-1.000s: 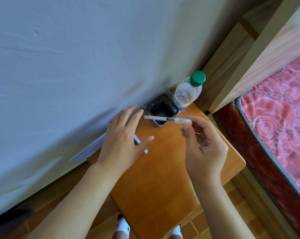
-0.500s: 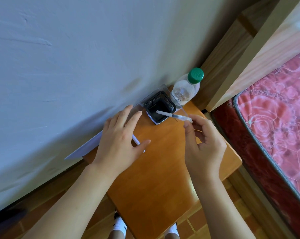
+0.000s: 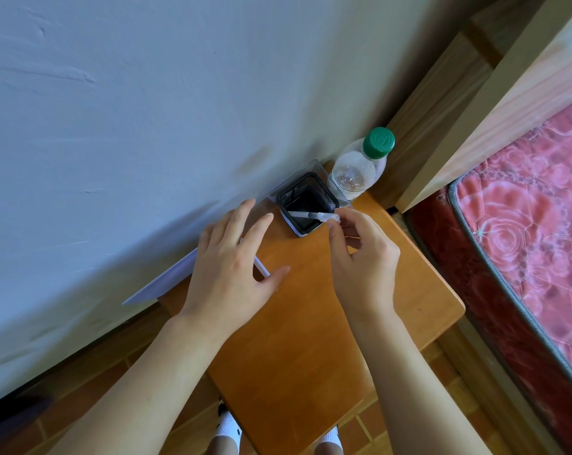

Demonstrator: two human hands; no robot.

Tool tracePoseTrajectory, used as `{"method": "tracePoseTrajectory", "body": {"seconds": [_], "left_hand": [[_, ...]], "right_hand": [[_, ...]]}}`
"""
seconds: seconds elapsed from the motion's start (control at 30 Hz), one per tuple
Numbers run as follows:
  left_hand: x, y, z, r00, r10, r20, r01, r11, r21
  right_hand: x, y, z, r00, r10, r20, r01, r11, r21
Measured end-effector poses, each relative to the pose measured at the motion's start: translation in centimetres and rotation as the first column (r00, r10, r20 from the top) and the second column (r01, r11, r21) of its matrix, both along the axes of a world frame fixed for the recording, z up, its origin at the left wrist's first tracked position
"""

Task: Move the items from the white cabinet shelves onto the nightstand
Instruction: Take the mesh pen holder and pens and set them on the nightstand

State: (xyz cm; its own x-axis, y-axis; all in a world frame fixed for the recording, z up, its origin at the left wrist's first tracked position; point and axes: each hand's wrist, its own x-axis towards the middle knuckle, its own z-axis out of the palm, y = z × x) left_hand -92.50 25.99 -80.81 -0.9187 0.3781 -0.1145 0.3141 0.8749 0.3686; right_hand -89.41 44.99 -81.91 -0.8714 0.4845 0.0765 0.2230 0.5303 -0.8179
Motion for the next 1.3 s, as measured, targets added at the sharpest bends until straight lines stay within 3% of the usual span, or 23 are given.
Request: {"method": "tracePoseTrajectory", "body": {"seconds": [0.5,1.3], "left_hand": [[-0.1,-0.1,-0.4,1.000,-0.009,-0.011,0.009,1.000,-0.006],[-0.1,0.1,1.5,0.999,0.018,0.026,-0.020,0.998,0.068]], "right_hand": [[-1.7,-1.0,0.8,0.995,-0.039,0.094,0.040,0.999,-0.008],[0.2,0.8,3.4,0.997,0.050,-0.057,-0.047,0.998,0.045]]}}
